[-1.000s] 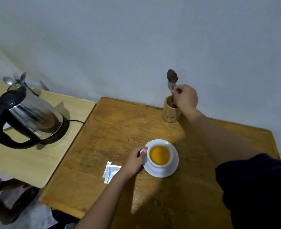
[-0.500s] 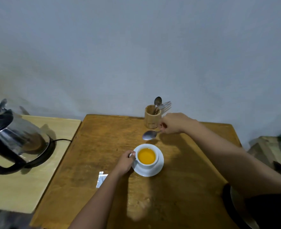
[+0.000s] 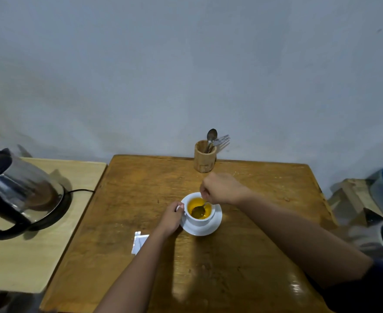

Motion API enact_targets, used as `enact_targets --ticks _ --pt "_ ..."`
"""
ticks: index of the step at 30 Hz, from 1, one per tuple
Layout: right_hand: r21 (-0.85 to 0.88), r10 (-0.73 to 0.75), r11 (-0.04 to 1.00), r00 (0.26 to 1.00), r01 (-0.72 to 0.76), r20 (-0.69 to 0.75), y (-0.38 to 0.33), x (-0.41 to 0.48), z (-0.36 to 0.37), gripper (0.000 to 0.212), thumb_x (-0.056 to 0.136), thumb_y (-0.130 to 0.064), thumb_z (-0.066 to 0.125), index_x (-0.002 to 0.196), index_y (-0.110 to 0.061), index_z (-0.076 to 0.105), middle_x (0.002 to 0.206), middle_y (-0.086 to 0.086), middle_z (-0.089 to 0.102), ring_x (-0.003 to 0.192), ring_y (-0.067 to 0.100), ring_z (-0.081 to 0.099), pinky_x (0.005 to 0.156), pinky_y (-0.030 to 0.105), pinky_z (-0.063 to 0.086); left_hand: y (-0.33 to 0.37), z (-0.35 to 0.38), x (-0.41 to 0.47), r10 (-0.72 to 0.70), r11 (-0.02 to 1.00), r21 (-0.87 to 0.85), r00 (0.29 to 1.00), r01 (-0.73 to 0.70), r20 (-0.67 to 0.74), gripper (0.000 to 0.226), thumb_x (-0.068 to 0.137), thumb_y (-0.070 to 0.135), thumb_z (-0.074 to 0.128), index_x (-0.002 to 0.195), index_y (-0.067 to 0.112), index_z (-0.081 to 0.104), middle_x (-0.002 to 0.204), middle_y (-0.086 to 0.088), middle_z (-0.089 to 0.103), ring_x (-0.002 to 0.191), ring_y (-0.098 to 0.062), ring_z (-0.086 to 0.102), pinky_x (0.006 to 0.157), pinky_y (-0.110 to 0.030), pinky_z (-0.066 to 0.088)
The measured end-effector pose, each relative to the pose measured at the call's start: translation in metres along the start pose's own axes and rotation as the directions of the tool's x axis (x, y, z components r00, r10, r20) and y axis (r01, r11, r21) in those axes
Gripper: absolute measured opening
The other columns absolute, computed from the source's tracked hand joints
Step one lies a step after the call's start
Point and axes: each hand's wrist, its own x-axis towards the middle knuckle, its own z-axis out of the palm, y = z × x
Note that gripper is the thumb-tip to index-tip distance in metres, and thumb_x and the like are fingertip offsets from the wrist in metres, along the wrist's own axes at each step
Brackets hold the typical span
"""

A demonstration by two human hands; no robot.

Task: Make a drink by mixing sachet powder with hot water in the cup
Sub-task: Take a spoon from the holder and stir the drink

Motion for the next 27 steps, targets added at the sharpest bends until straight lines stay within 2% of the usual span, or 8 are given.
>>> enact_targets --ticks 3,7,11,15,19,22,25,27 --pt "0.334 0.097 0.938 0.995 -0.097 0.019 0.003 0.003 0.008 0.018 0.074 -0.006 0.063 0.084 -0.018 0.072 0.089 0.004 0.07 0.078 0.016 0.065 0.071 0.038 0.06 0.001 0.0 -0.001 -0.006 1.0 0.017 1.0 0.006 0.004 0.018 0.097 0.018 0.04 0.1 0.012 0.057 0.099 -0.007 0.055 0.089 -0.018 0.048 0.065 -0.025 0.036" --pt "0.604 0.135 0.791 0.991 -0.096 -0.019 0.003 -0.003 0.007 0.008 0.082 -0.011 0.068 0.088 -0.009 0.072 0.085 0.007 0.075 0.077 0.012 0.07 0.069 0.02 0.054 0.003 0.0 -0.002 -0.012 1.0 0.028 1.0 0.012 0.018 0.022 0.097 0.019 0.039 0.101 0.01 0.058 0.099 -0.008 0.055 0.089 -0.018 0.048 0.068 -0.029 0.036" --pt "0.572 0.089 0.818 0.996 -0.056 -0.031 -0.002 -0.005 0.006 0.013 0.089 -0.014 0.059 0.096 -0.008 0.068 0.091 0.007 0.073 0.08 0.01 0.063 0.07 0.019 0.047 0.004 0.001 -0.002 -0.007 0.999 0.039 1.0 0.006 0.01 0.022 0.097 0.017 0.039 0.101 0.008 0.058 0.097 -0.008 0.054 0.087 -0.018 0.046 0.063 -0.027 0.035" --pt "0.428 -0.023 0.904 1.0 0.016 0.013 -0.01 -0.007 0.004 0.016 0.093 -0.016 0.053 0.102 -0.01 0.064 0.102 0.007 0.066 0.091 0.018 0.059 0.074 0.029 0.047 0.003 0.0 -0.001 0.002 0.999 0.047 1.0 -0.003 0.009 0.02 0.096 0.016 0.039 0.1 0.008 0.058 0.095 -0.007 0.055 0.086 -0.018 0.047 0.062 -0.026 0.036" --pt "0.289 -0.094 0.954 0.994 0.075 0.052 -0.015 -0.006 0.003 0.014 0.093 -0.013 0.048 0.098 -0.009 0.061 0.099 0.009 0.064 0.089 0.022 0.059 0.072 0.035 0.048 0.001 0.002 -0.001 -0.012 0.999 0.034 1.0 0.013 -0.007 0.025 0.096 0.015 0.04 0.106 0.004 0.06 0.097 -0.009 0.057 0.089 -0.021 0.049 0.075 -0.029 0.036" --pt "0.24 -0.06 0.97 0.995 0.04 0.079 -0.016 -0.004 0.003 0.013 0.093 -0.015 0.047 0.094 -0.009 0.059 0.096 0.011 0.062 0.087 0.026 0.059 0.072 0.039 0.049 0.001 0.002 -0.001 -0.007 0.999 0.043 1.0 0.008 -0.011 0.028 0.096 0.016 0.039 0.11 0.001 0.059 0.098 -0.009 0.057 0.089 -0.021 0.048 0.075 -0.029 0.036" --pt "0.306 0.029 0.951 0.999 -0.042 0.046 -0.016 -0.001 0.005 0.012 0.093 -0.018 0.049 0.089 -0.012 0.058 0.089 0.006 0.06 0.083 0.022 0.058 0.064 0.031 0.044 0.002 0.003 -0.001 0.001 0.999 0.05 1.0 0.0 -0.022 0.028 0.096 0.016 0.039 0.111 0.001 0.059 0.099 -0.009 0.056 0.088 -0.02 0.048 0.074 -0.028 0.035" --pt "0.392 0.112 0.915 0.994 -0.097 -0.015 -0.015 0.002 0.01 0.011 0.092 -0.018 0.05 0.086 -0.014 0.057 0.087 0.005 0.061 0.081 0.021 0.059 0.065 0.031 0.046 0.002 0.003 -0.001 0.0 0.998 0.058 1.0 0.001 -0.028 0.029 0.097 0.016 0.039 0.111 0.001 0.059 0.1 -0.011 0.058 0.089 -0.02 0.048 0.076 -0.028 0.036"
